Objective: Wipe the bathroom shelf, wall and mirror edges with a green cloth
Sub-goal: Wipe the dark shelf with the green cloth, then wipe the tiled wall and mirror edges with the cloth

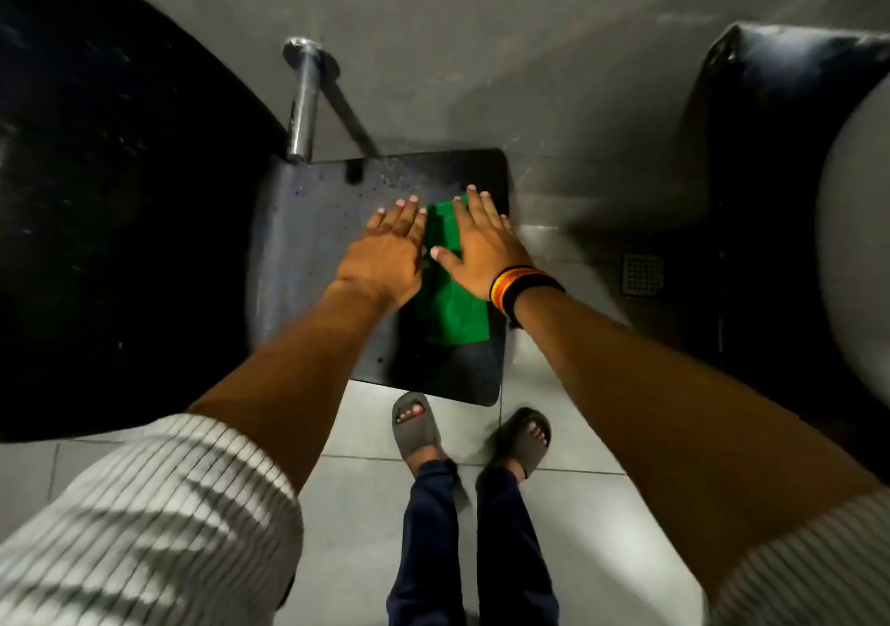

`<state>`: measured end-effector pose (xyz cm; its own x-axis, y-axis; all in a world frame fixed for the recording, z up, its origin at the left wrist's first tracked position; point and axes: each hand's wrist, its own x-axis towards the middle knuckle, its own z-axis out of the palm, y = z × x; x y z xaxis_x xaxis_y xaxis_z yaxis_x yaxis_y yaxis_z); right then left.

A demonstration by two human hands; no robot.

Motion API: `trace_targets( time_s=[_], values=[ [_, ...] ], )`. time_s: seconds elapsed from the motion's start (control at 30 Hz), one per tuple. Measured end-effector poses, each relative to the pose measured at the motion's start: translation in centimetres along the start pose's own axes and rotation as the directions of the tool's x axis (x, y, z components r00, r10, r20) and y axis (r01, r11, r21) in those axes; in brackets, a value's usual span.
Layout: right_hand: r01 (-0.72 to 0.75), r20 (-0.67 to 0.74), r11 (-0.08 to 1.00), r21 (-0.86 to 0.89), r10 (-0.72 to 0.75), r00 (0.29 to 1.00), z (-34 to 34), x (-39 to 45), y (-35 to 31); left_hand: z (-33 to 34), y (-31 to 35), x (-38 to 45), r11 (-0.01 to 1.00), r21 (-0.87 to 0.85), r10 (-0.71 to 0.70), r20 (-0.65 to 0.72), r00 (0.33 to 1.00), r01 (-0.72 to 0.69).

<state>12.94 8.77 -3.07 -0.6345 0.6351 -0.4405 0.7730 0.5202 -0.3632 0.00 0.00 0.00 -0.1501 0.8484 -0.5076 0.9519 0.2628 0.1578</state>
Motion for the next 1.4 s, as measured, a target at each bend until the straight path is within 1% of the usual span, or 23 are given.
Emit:
trace_targets(
  time_s=[0.03,0.13,0.17,0.2,0.27,0.4,0.47,0.5,0.57,0.67,0.77,0.8,0.83,0.87,0.93,1.0,1.07,1.13,1.27,1.4],
  values=[
    [-0.015,0.031,1.000,-0.012,0.015,0.999,1.2,0.4,-0.1,0.5,-0.1,0.2,1.000,0.019,-0.011,0.015,1.000,0.010],
    [-0.071,0.128,0.997,-0.025,0.073,0.989,4.8,1.1,-0.5,2.0,-1.2,0.8,1.000,-0.008,-0.015,0.011,1.000,0.015],
    [-0.082,0.140,0.996,-0.037,0.087,0.986,6.0,1.1,-0.5,2.4,-1.4,0.9,1.000,-0.013,-0.012,0.012,1.000,0.013],
    [-0.092,0.139,0.994,-0.059,0.099,0.985,7.0,1.3,-0.6,2.9,-1.7,1.0,1.000,-0.013,-0.013,0.012,1.000,0.013],
    [-0.111,0.088,0.988,-0.111,0.121,0.989,8.2,1.4,-0.8,3.6,-2.3,0.9,1.000,-0.017,-0.022,0.004,1.000,0.022],
    [-0.115,-0.030,0.987,-0.112,0.113,0.993,7.2,1.7,-0.9,4.1,-2.8,-0.1,0.998,-0.033,-0.059,-0.002,0.998,0.059],
    [-0.124,-0.008,0.988,-0.095,0.124,0.992,5.9,1.4,0.0,3.7,-2.7,-0.7,0.998,-0.033,-0.061,-0.008,0.998,0.061],
    [-0.139,0.007,0.987,-0.082,0.140,0.990,5.1,0.9,0.4,3.2,-2.5,-1.0,0.998,-0.035,-0.058,-0.016,0.998,0.058],
    [-0.166,-0.018,0.985,-0.049,0.165,0.986,3.0,-0.2,0.9,1.3,-2.2,-1.3,0.998,-0.029,-0.056,-0.031,0.998,0.055],
    [-0.145,-0.070,0.989,-0.037,0.142,0.987,-1.7,-2.6,0.3,-3.2,-0.9,-2.2,0.999,-0.008,-0.052,-0.077,0.996,0.051],
    [-0.122,-0.140,0.991,-0.059,0.113,0.984,-8.7,-4.7,-1.0,-9.5,1.4,-3.2,0.999,0.037,-0.013,-0.164,0.986,0.019],
    [-0.103,-0.207,0.992,-0.069,0.087,0.974,-13.2,-5.6,-1.7,-13.4,2.7,-3.7,0.999,0.052,0.019,-0.236,0.972,-0.007],
    [-0.097,-0.242,0.993,-0.068,0.078,0.967,-15.5,-6.5,-2.2,-15.5,3.7,-4.2,0.998,0.063,0.040,-0.264,0.964,-0.025],
    [-0.076,-0.311,0.994,-0.077,0.049,0.949,-19.3,-7.5,-2.9,-19.1,5.1,-4.7,0.996,0.071,0.072,-0.316,0.946,-0.052],
    [-0.037,-0.436,0.994,-0.101,-0.011,0.900,-26.9,-10.0,-4.3,-26.6,7.6,-6.2,0.989,0.119,0.135,-0.426,0.894,-0.093],
    [0.005,-0.552,0.988,-0.154,-0.090,0.829,-33.9,-12.4,-5.7,-33.8,10.1,-8.1,0.982,0.144,0.181,-0.518,0.836,-0.123],
    [0.018,-0.671,0.979,-0.203,-0.152,0.726,-41.4,-16.0,-7.4,-41.2,12.7,-11.4,0.969,0.205,0.236,-0.622,0.746,-0.136],
    [0.030,-0.773,0.967,-0.252,-0.219,0.595,-48.2,-19.2,-8.7,-47.8,14.9,-14.2,0.958,0.255,0.275,-0.706,0.653,-0.127],
    [0.016,-0.907,0.954,-0.300,-0.290,0.305,-58.5,-25.3,-10.4,-57.1,18.4,-19.6,0.937,0.336,0.339,-0.806,0.485,-0.096],
    [-0.029,-0.938,0.941,-0.336,-0.332,0.101,-64.2,-29.3,-10.9,-62.3,20.3,-22.9,0.921,0.385,0.377,-0.845,0.379,-0.058]
  ],
)
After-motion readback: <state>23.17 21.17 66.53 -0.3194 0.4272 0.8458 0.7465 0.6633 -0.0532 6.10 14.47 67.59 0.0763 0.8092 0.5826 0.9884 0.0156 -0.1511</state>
